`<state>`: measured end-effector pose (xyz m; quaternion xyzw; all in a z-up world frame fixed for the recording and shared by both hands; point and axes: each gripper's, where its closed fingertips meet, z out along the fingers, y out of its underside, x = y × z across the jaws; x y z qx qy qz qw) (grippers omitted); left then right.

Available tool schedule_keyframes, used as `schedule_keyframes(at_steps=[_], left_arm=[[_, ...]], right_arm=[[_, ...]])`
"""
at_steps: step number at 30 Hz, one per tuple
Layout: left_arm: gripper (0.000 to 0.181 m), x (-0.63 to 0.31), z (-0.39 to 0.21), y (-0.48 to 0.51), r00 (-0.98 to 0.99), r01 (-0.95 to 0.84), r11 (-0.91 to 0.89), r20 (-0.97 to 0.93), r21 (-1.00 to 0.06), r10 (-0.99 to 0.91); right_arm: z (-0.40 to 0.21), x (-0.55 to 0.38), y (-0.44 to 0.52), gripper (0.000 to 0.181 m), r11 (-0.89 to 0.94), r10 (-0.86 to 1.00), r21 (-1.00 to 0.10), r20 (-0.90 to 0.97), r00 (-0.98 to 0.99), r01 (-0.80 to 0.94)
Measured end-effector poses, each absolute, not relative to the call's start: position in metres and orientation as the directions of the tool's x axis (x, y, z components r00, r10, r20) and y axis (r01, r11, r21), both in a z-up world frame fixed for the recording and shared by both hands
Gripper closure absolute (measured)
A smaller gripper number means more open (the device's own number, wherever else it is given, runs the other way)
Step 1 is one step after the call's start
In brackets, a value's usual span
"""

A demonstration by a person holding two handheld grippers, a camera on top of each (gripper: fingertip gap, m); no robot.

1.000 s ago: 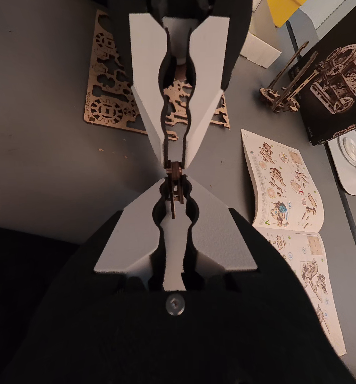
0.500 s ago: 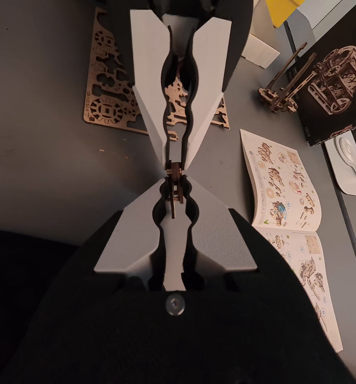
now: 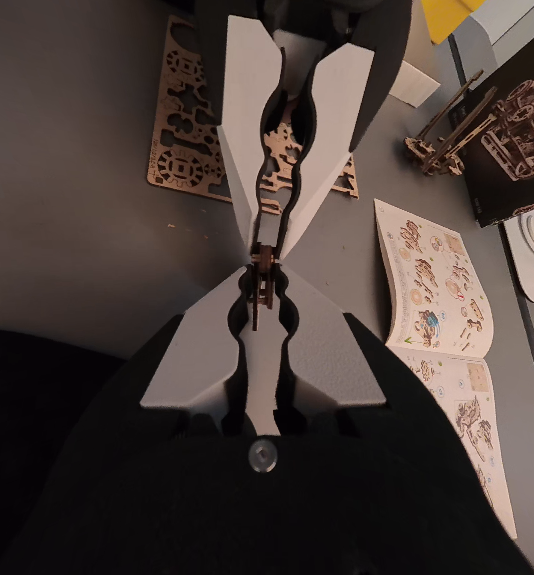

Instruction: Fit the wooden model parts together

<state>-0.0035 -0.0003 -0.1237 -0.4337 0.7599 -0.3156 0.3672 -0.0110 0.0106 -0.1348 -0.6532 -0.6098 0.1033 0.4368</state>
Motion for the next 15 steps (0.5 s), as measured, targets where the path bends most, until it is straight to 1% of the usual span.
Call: schedule_keyframes(at_steps=[4, 7, 8, 10, 11, 15], left_arm=[[0.170, -0.004, -0.120, 0.005, -0.319, -0.417, 0.476, -0.365, -0.774, -0.874], [0.165, -0.003, -0.119, 0.007, -0.286, -0.423, 0.443, -0.347, -0.790, -0.893], [0.160, -0.003, -0.119, 0.009, -0.276, -0.432, 0.419, -0.326, -0.798, -0.904], [0.160, -0.003, -0.122, 0.009, -0.280, -0.443, 0.390, -0.288, -0.808, -0.916], [0.170, -0.004, -0.123, 0.007, -0.297, -0.438, 0.398, -0.288, -0.806, -0.910], [0.171, -0.004, -0.123, 0.006, -0.307, -0.416, 0.490, -0.389, -0.766, -0.869]], right_arm=[[-0.131, -0.011, 0.016, 0.171, 0.113, 0.873, -0.710, 0.404, 0.272, 0.695], [-0.130, -0.011, 0.017, 0.171, 0.140, 0.860, -0.706, 0.434, 0.268, 0.694], [-0.131, -0.011, 0.016, 0.171, 0.141, 0.862, -0.704, 0.433, 0.264, 0.696], [-0.133, -0.011, 0.018, 0.171, 0.134, 0.862, -0.706, 0.429, 0.269, 0.695], [-0.133, -0.011, 0.019, 0.171, 0.132, 0.861, -0.711, 0.427, 0.275, 0.691], [-0.134, -0.011, 0.018, 0.171, 0.116, 0.872, -0.730, 0.400, 0.283, 0.674]])
